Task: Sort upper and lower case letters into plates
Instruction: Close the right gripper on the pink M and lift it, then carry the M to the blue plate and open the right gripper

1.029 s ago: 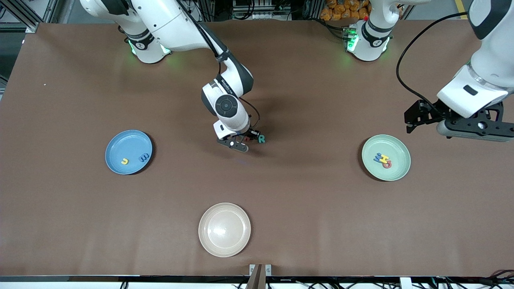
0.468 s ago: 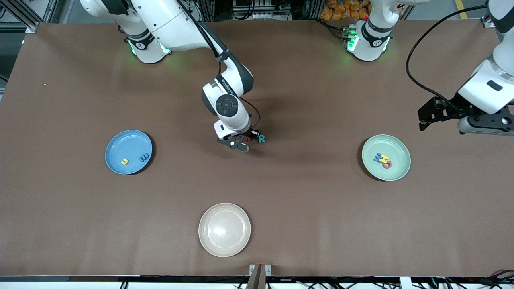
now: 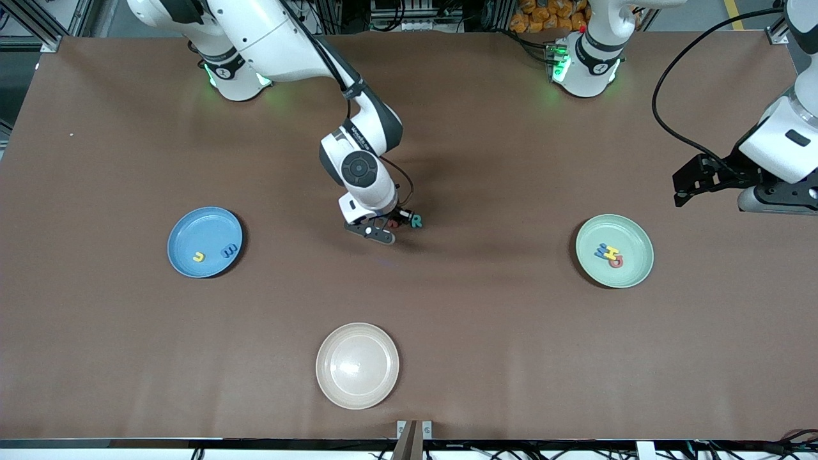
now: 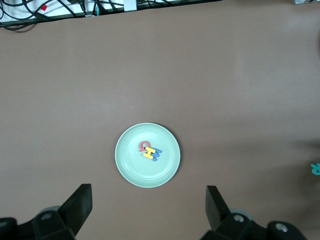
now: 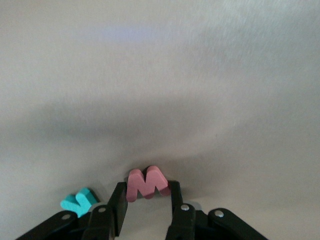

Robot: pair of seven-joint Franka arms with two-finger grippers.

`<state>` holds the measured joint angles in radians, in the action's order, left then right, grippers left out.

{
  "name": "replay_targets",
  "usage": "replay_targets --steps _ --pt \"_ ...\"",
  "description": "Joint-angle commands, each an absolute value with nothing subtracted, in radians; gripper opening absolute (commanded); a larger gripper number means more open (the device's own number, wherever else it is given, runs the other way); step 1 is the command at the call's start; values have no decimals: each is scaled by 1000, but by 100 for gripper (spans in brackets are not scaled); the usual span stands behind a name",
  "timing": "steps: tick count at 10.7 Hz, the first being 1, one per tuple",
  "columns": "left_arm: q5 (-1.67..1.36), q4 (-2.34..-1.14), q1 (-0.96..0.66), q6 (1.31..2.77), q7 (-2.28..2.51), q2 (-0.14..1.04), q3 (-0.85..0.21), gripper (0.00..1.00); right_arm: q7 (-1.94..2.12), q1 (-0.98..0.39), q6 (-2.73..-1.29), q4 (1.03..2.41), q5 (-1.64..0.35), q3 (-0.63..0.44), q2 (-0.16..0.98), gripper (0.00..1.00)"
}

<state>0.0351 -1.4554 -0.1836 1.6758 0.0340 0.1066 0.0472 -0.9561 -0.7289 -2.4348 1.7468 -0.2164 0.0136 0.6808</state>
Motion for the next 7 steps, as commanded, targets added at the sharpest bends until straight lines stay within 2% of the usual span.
replay_targets --steps 1,4,7 --pt "8 -1465 -190 1660 28 86 57 100 -953 -686 -2332 1718 -207 18 632 0" --pt "8 -1465 -187 1644 26 86 60 100 -876 -606 -2203 1710 -215 18 559 0" --pt "8 -1463 -186 1637 28 84 63 100 -775 -455 -2117 1713 -216 17 523 0"
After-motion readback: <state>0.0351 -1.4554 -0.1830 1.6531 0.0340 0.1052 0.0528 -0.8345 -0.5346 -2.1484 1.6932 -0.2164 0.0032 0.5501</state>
